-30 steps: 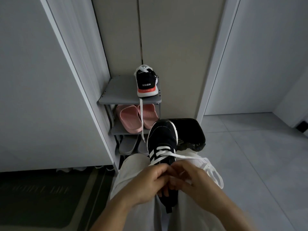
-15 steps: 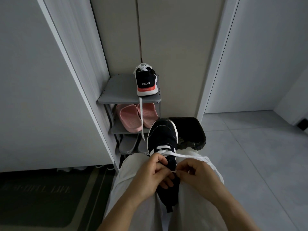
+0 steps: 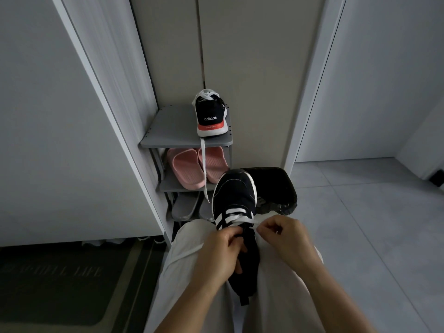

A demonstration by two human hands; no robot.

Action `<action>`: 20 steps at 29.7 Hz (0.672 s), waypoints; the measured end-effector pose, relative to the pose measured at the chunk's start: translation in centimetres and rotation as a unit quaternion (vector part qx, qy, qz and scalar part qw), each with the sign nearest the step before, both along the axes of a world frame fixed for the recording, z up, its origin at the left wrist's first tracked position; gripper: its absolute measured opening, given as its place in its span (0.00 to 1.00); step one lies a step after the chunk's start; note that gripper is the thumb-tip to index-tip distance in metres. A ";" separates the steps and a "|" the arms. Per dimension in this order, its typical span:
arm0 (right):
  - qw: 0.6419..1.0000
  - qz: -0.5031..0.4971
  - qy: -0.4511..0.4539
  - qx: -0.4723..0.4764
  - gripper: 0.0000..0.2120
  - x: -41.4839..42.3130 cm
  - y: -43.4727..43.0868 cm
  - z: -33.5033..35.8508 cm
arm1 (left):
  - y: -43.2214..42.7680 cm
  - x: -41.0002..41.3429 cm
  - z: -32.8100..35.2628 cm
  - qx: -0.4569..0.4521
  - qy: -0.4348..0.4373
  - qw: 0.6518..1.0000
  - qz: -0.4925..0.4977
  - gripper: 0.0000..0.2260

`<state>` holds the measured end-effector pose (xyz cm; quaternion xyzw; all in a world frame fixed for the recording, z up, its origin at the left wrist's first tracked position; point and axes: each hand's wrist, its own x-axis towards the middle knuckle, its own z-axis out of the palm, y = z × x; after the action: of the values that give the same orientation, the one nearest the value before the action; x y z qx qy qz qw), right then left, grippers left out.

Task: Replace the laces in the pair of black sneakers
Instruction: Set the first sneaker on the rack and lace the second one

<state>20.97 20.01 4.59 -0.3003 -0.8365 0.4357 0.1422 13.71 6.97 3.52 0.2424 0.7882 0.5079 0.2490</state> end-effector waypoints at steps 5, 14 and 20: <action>0.999 0.025 -0.023 0.014 0.05 -0.1 0.2 -0.1 | 0.1 0.0 -0.1 0.006 -0.005 1.000 0.013 0.15; 0.995 0.081 -0.034 0.036 0.03 -0.5 0.2 0.2 | 0.3 0.0 -0.6 -0.004 0.054 0.998 0.016 0.12; 0.994 0.108 -0.029 0.012 0.03 -0.6 0.4 0.5 | 1.0 -0.7 -1.0 -0.038 0.142 0.989 0.017 0.09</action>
<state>20.33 20.40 5.04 -0.2187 -0.8732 0.4294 0.0732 12.98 7.96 2.56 0.2887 0.8383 0.4423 0.1351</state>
